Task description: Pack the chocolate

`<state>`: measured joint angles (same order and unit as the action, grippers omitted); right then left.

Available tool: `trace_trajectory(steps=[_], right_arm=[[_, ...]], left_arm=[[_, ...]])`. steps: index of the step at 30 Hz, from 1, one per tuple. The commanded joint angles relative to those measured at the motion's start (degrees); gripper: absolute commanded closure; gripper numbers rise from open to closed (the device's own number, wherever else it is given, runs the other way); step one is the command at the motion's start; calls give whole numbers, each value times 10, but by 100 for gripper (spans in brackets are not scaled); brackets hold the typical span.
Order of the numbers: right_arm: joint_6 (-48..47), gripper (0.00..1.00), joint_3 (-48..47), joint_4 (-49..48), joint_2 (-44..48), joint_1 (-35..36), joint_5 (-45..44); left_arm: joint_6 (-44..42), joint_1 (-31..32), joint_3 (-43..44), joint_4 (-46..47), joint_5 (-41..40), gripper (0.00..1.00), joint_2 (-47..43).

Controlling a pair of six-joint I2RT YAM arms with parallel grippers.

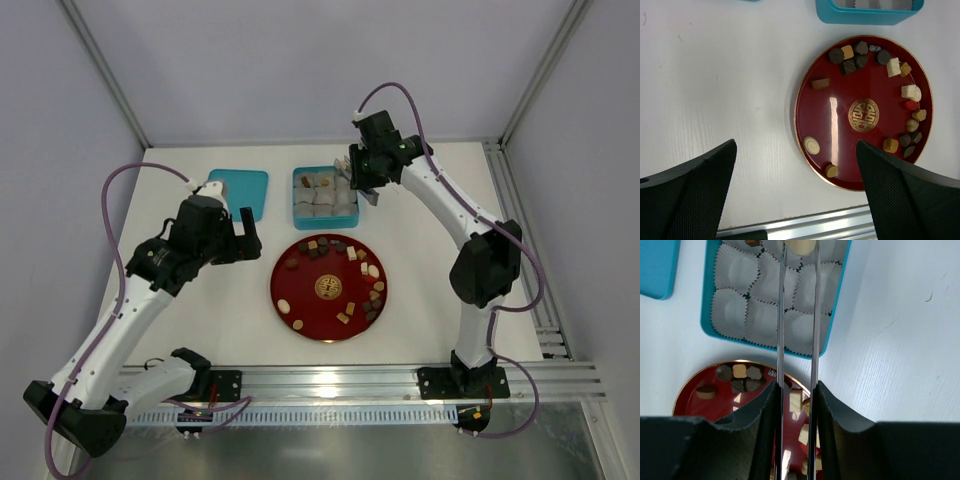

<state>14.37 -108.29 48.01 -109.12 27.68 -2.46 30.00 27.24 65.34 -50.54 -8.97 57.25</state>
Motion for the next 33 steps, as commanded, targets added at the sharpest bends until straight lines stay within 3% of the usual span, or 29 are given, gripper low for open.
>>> trace_trajectory(steps=[1,33], right_arm=[[-19,69,-50,-14,-20,-11,-14],[-16,69,-32,-51,-107,-20,-24]], left_arm=[[-4,-3,25,-7,-2,0,0],[-9,-3,26,-14,-9,0,0]])
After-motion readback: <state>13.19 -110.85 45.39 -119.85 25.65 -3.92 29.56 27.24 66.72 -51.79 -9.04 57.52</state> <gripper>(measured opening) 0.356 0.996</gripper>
